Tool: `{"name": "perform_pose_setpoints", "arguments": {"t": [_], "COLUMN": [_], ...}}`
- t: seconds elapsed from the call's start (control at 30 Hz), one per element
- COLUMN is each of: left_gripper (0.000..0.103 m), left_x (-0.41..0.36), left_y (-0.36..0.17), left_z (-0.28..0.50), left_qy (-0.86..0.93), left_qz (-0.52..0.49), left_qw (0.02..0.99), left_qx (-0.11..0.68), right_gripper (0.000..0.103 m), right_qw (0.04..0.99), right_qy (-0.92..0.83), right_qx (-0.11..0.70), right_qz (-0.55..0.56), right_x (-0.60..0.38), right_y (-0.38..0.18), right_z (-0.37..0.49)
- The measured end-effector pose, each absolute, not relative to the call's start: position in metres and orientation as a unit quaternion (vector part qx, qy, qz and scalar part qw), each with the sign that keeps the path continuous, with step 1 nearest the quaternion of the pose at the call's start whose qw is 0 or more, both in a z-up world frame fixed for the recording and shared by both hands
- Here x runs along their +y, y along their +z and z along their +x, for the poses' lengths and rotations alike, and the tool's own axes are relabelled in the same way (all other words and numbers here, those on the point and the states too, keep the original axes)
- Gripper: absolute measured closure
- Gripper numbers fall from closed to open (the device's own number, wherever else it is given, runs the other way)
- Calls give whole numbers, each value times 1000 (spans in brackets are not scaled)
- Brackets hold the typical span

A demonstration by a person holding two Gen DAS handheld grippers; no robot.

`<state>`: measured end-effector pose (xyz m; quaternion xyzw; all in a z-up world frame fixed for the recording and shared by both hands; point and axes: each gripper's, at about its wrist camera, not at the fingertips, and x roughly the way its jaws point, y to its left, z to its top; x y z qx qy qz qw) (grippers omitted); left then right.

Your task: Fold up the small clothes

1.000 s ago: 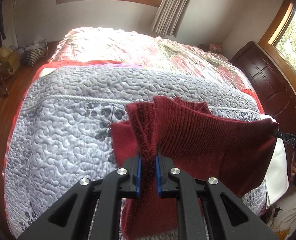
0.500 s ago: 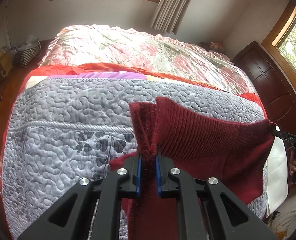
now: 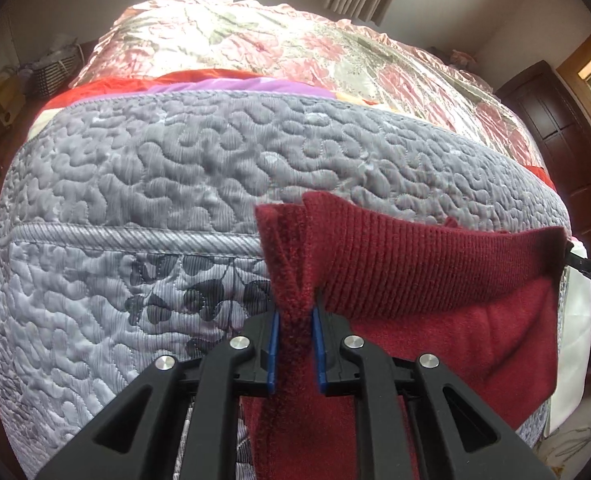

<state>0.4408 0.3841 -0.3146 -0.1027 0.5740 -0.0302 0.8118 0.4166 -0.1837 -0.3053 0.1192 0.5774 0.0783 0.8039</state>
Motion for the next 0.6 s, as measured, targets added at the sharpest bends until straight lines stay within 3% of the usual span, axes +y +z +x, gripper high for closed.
{"name": "perform_pose_setpoints", "arguments": {"t": [0.07,0.13,0.2,0.27,0.47,0.57,0.6], "left_gripper": [77,63,51,50,38,34,34], "left_x": [393,401,404,400,404,400,398], "left_y": [-318,-314,-312,-315,-322,-331,-334], "left_z": [442,441,442,445,454,461,463], "left_qy": [-21,-24,-36,-52,-59,-61,-62], "left_qz": [-128,-153,-160,-152,-177,-170,-165], "left_qw": [809,811,812,807,799,790,788], "left_qx": [573,565,560,568,571,587,589], "right_gripper": [66,66,53,43,32,32,40], "right_qw": [806,803,803,807,811,800,796], "right_qy": [76,88,101,105,110,113,114], "right_qx": [574,575,575,571,561,578,583], "right_qz": [123,128,121,109,121,110,111], "right_x": [-187,-185,-179,-174,-170,-166,-165], "right_y": [-308,-309,-311,-312,-313,-326,-332], "right_z": [417,417,416,417,424,425,425]}}
